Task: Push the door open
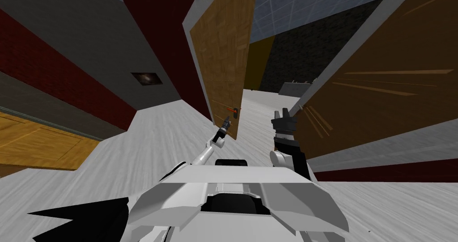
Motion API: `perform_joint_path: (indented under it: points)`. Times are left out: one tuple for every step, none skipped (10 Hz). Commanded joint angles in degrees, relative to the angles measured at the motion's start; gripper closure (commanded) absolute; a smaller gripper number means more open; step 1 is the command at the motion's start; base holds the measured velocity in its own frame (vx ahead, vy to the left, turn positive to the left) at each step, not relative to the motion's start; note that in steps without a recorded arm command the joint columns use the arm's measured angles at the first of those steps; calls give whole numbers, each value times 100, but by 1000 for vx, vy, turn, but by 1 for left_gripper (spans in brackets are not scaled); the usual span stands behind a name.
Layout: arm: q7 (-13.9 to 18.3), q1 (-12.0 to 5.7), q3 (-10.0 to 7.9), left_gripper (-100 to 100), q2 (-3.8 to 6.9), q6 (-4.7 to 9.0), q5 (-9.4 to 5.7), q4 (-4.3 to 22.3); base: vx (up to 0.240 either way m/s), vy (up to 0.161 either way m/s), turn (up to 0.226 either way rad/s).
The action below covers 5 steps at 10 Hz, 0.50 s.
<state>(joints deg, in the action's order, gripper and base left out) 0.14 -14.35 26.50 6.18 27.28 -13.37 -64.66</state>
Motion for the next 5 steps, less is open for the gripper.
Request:
perform_joint_path:
  points:
    - [37,-133,62,-100,4,-6,-55,202,62,77,-67]
    - [52,-202,99,-100,3,-14,-85,306,69,70,-80]
    - [67,-270,136,-100,2,-21,-116,410,67,75,-77]
    - [82,-339,173,-100,0,-29,-146,513,63,81,-59]
    - [97,-408,210,-100,-1,-37,-176,617,55,91,-75]
